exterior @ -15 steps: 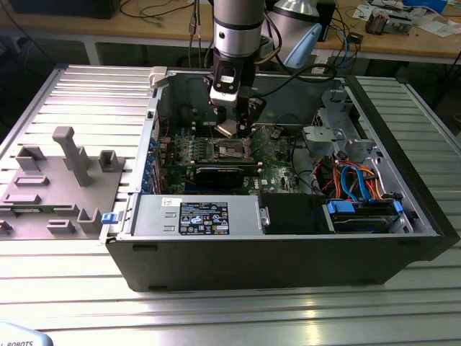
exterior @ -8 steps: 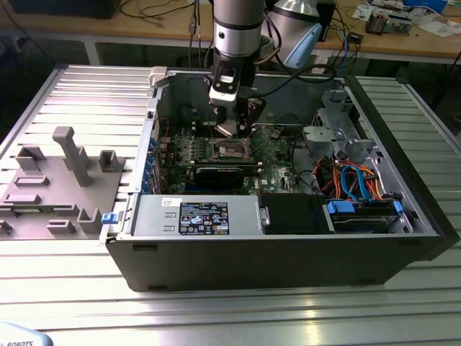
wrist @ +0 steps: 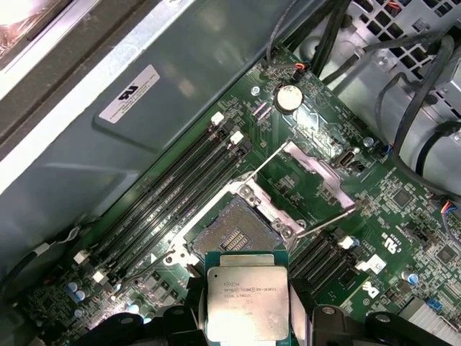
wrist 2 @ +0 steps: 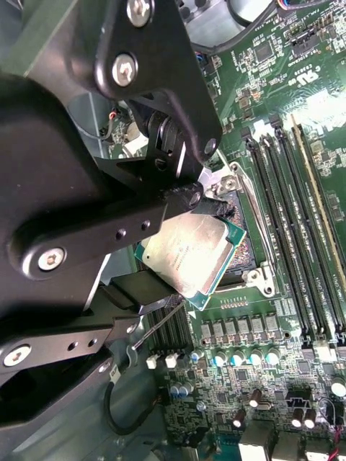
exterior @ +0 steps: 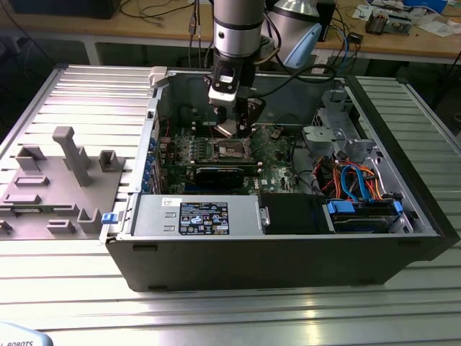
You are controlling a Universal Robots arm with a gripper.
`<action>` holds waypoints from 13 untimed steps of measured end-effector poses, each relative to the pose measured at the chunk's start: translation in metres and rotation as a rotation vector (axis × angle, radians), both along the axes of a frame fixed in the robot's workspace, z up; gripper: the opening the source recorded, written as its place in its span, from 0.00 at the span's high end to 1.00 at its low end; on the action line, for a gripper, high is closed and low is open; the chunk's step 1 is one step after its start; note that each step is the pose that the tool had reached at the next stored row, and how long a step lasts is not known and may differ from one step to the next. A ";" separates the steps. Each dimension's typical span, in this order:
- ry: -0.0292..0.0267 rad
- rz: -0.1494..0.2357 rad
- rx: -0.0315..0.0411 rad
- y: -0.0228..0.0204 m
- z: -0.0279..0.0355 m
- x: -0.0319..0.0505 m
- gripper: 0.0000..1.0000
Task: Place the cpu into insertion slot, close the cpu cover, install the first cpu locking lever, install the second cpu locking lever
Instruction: 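Place the cpu into insertion slot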
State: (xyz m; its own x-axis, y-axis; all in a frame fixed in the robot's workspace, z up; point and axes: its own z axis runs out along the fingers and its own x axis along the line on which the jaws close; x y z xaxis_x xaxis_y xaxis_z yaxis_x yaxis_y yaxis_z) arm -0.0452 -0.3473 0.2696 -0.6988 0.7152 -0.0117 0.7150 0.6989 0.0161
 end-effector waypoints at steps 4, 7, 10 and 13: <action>0.0000 -0.006 0.0000 0.0000 0.0000 0.0000 0.45; 0.0000 -0.013 0.0000 0.0000 0.0000 0.0000 0.45; 0.0000 -0.019 -0.0001 0.0000 0.0000 0.0000 0.45; 0.0000 -0.024 0.0000 0.0000 0.0000 0.0000 0.45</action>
